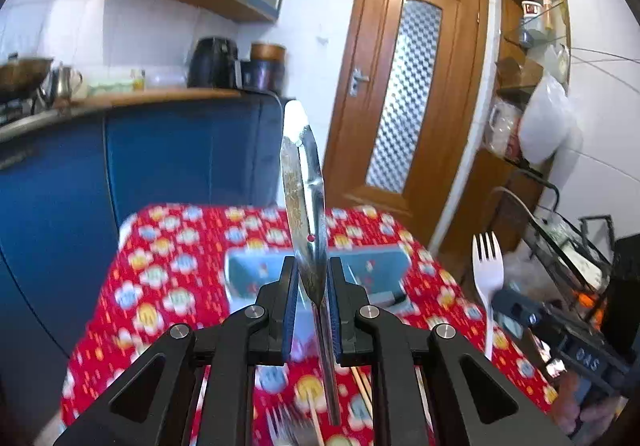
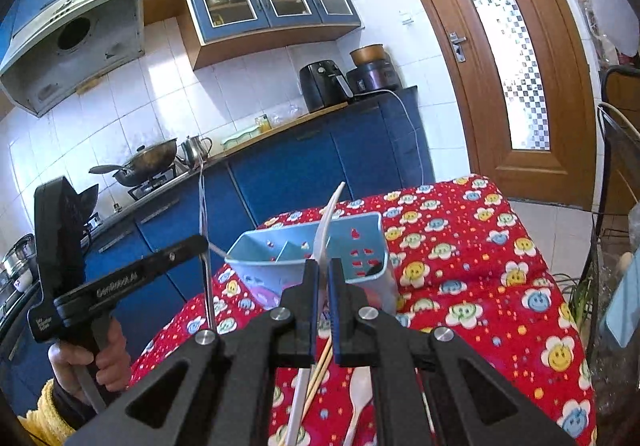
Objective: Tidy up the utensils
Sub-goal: 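Lift the knife and white fork and carry both over the caddy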
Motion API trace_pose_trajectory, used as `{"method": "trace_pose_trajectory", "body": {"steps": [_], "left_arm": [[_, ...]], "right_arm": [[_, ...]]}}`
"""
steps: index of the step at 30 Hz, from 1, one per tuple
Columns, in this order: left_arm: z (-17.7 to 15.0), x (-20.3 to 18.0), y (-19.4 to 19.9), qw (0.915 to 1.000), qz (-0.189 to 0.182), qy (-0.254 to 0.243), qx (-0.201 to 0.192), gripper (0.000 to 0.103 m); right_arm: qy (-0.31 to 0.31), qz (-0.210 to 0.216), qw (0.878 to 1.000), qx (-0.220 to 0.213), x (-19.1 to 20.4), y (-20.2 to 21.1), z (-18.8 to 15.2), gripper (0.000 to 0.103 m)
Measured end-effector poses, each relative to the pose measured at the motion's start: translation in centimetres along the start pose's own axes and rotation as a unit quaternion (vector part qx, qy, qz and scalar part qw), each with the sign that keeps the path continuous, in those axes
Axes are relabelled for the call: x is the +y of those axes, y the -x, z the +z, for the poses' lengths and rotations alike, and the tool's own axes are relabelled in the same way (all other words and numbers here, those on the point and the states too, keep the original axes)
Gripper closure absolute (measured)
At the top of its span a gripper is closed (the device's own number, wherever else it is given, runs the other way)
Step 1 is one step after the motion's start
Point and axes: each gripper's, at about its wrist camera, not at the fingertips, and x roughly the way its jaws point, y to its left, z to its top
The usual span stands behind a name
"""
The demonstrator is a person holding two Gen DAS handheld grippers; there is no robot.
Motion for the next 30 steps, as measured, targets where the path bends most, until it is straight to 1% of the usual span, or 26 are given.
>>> {"method": "trace_pose_trajectory", "body": {"steps": [5,14,20,25,30], "left_arm": [[2.0,0.3,-1.8,0.9989,0.023,-0.008,-0.041,0.089],[3.3,0.6,-5.0,0.9951,0.052,-0.023,-0.081,0.089],[3.8,1.4,-5.9,0.9925,0.063,-0.018,-0.103,0.089],[3.0,1.8,-7.1,0.9912,0.077,-0.023,-0.105,0.088],[1.3,2.1,-8.7,0.9935,0.081,-0.025,-0.077,0.088]], "right_arm": [[-0.003,0.001,1.000,-0.011,-0.4,-1.5,1.4,0.097],[0.033,-0.025,0.997,-0.059,-0.4,-5.0,4.7,0.097],[0.054,-0.042,0.994,-0.086,-0.3,-7.4,5.9,0.097],[0.078,-0.059,0.990,-0.100,0.0,-9.4,5.4,0.097],[0.106,-0.080,0.986,-0.103,0.0,-11.2,4.6,0.097]]}}
